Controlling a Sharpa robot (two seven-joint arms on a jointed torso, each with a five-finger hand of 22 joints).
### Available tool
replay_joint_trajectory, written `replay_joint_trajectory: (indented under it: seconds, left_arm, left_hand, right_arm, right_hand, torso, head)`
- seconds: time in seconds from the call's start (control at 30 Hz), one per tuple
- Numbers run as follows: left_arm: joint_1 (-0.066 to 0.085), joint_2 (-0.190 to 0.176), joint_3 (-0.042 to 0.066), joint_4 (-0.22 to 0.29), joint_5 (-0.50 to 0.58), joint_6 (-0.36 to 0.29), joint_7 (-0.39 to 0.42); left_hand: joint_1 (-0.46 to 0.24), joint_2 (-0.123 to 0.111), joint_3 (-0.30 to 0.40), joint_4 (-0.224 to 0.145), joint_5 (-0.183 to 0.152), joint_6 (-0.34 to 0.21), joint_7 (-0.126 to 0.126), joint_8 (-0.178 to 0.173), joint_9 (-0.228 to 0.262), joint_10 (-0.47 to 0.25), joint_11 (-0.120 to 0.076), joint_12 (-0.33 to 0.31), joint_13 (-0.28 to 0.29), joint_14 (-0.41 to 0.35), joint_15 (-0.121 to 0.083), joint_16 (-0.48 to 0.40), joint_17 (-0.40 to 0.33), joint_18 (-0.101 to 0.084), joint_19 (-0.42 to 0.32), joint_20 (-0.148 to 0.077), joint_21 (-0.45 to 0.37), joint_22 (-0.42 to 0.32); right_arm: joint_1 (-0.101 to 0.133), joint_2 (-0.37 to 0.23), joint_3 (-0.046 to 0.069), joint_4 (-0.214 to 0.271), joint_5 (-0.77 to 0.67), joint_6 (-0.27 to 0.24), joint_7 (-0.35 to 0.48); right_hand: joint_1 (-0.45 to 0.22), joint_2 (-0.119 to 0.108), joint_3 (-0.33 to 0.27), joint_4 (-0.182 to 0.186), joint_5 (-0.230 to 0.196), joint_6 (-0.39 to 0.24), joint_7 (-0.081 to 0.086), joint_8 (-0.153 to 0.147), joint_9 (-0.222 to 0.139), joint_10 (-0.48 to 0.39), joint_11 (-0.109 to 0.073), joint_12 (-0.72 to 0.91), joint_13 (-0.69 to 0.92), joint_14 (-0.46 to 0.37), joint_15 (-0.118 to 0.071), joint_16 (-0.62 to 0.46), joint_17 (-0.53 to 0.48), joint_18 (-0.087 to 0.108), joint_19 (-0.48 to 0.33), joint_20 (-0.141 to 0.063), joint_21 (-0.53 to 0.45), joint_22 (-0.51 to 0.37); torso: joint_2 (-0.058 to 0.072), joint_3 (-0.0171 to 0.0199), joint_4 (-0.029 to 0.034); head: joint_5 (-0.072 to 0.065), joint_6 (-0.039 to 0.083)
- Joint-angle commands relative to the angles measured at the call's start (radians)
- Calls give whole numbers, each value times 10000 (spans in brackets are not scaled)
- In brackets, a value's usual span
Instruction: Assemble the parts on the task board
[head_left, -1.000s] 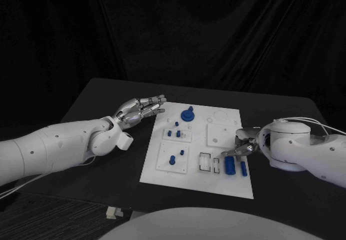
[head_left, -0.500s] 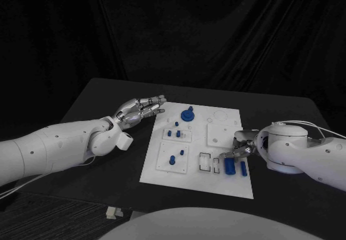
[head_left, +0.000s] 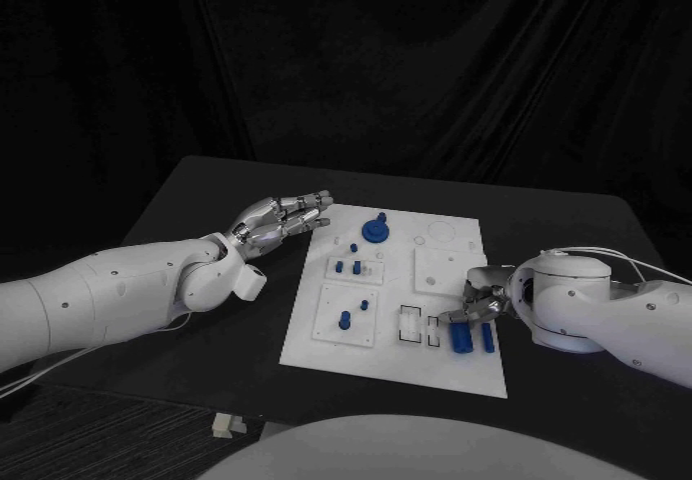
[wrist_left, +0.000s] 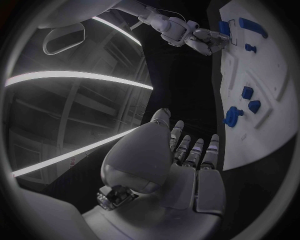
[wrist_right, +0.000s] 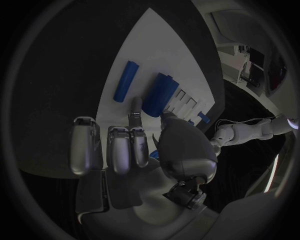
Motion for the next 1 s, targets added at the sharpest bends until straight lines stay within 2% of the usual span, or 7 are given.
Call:
replay_joint_trajectory:
  seconds: [0.03,0.13,0.2,0.37,0.47,0.63,1.0]
  left_arm:
    - [-21,24,10,12,67,149,635]
    - [-26,25,10,9,67,156,633]
    - [-28,28,10,0,67,160,632]
    - [-37,36,10,-23,67,171,634]
    - [-42,31,10,-25,67,173,632]
    - [-48,17,10,-24,67,168,632]
    - [-58,34,10,-56,67,180,596]
  left_hand:
    - [57,-18,59,3,63,54,39,68,9,-1,58,54,14,-10,35,31,11,-47,90,2,18,4]
    - [56,-20,67,3,65,40,45,67,7,-4,64,51,13,-7,48,35,12,-53,94,3,18,3]
    - [56,-20,67,3,65,40,45,67,7,-4,64,51,13,-7,48,35,12,-53,94,3,18,3]
    - [59,-18,80,0,70,38,50,66,5,-8,70,46,12,0,67,42,14,-60,104,4,21,12]
    - [59,-18,80,0,70,38,50,66,5,-8,70,46,12,0,67,42,14,-60,104,4,21,12]
    - [64,-16,93,-4,74,41,53,67,5,-6,73,50,12,5,81,48,16,-67,111,4,22,15]
    - [75,-20,124,-17,76,39,55,69,3,-7,71,50,12,31,124,73,23,-84,128,4,26,19]
  right_arm:
    - [-43,-4,-1,32,158,215,-252]
    - [-52,-6,-1,36,191,172,-255]
    - [-56,-8,-1,34,241,107,-246]
    - [-62,-22,-1,21,634,-115,-229]
    - [-63,-40,-1,10,897,-253,-212]
    - [-61,-110,-1,24,1247,-504,-171]
    - [46,-291,2,152,2646,-983,-172]
  right_hand:
    - [69,-57,-99,2,28,-157,12,-64,91,1060,99,25,2633,1039,94,25,2633,88,183,77,-50,1982]
    - [435,-145,-22,-194,648,-238,3,19,475,1060,108,25,2633,1039,111,25,2633,89,194,100,-55,1987]
    - [551,-160,13,-249,862,-275,-1,53,645,1060,100,25,2633,1039,106,25,2633,87,202,101,-50,1991]
    - [1010,-172,288,-503,2240,-329,-101,343,1344,1060,18,25,2633,1039,38,25,2633,82,223,48,-39,2004]
    - [1074,-182,452,-533,2719,-329,-183,592,1769,1060,-55,25,2633,1039,-19,25,2633,81,230,1,-42,2008]
    - [1078,-210,579,-531,2937,-382,-238,798,2138,1060,-108,25,2633,1039,-66,25,2633,82,230,-43,-55,2006]
    - [1038,-177,644,-485,3005,-405,-251,859,2264,1060,-122,25,2633,1039,-80,25,2633,84,228,-58,-65,2004]
  torso:
    - [0,-1,0]
    - [0,1,0]
    - [2,1,-1]
    - [-1,-1,-2]
    - [1,0,1]
    - [0,0,1]
    - [-4,0,-7]
  head:
    - [-6,-2]
    - [-4,-2]
    - [1,-2]
    - [26,-2]
    - [33,-2]
    - [54,-2]
    - [22,-2]
